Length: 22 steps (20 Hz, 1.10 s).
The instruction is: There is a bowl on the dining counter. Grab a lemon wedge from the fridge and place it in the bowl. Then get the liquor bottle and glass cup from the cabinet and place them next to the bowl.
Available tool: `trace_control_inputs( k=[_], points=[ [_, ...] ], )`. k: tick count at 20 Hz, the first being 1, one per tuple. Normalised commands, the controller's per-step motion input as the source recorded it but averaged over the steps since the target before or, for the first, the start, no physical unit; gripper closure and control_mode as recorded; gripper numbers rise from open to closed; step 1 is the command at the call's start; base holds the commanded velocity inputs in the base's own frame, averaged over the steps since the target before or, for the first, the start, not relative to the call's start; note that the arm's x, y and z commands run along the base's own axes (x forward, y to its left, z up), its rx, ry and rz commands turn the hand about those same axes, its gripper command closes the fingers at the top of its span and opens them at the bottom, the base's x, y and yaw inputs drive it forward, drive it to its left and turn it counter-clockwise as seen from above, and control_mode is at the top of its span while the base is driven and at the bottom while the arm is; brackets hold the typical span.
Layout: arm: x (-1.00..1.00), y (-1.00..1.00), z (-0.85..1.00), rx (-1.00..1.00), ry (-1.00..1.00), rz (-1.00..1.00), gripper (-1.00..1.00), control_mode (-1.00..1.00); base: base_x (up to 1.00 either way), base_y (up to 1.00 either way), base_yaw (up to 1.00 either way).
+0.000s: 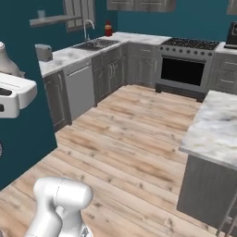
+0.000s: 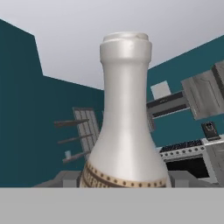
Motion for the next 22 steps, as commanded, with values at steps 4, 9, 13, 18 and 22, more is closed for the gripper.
trace_control_inputs(
  k=[4, 9, 13, 18, 22],
  points=[
    [0.00, 0.00, 0.00, 0.00, 0.00, 0.00, 1.00, 1.00, -0.05, -1.00, 0.00],
    [0.00, 0.00, 0.00, 0.00, 0.00, 0.00, 1.00, 1.00, 0.00, -1.00, 0.00],
    [0.00, 0.00, 0.00, 0.00, 0.00, 0.00, 1.00, 1.00, 0.01, -1.00, 0.00],
    [0.00, 0.00, 0.00, 0.00, 0.00, 0.00, 1.00, 1.00, 0.20, -0.95, -0.02],
    [0.00, 0.00, 0.00, 0.00, 0.00, 0.00, 1.00, 1.00, 0.49, -0.76, -0.10]
  ],
)
